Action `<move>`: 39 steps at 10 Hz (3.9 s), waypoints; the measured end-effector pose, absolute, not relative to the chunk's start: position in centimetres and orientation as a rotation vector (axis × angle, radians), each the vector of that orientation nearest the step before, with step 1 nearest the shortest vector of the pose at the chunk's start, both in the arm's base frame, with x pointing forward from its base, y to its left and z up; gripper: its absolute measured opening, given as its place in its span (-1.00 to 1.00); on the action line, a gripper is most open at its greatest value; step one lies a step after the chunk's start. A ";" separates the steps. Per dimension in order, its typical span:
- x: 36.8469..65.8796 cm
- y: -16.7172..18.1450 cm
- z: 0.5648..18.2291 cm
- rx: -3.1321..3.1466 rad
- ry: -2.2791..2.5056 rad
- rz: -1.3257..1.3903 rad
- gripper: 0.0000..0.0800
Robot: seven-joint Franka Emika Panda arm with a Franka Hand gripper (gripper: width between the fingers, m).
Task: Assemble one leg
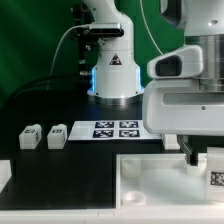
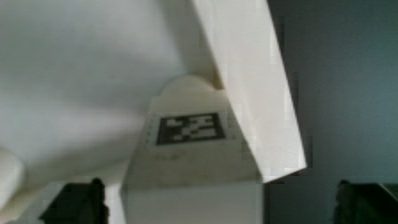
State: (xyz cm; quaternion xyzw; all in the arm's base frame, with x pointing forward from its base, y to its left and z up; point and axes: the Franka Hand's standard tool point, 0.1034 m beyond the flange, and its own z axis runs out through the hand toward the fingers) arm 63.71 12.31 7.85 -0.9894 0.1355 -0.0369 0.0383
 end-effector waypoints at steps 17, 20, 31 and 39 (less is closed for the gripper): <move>63.1 12.4 6.9 -2.402 1.752 0.040 0.58; 63.0 12.6 7.0 -2.732 1.205 -0.017 0.62; 63.4 11.9 7.6 -2.809 1.279 0.034 -0.27; 63.3 12.0 7.2 -2.058 2.275 0.145 -0.23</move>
Offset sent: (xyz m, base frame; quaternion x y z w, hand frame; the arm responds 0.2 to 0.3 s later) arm 0.0000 0.0000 0.0000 0.0000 0.0000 0.2667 0.9638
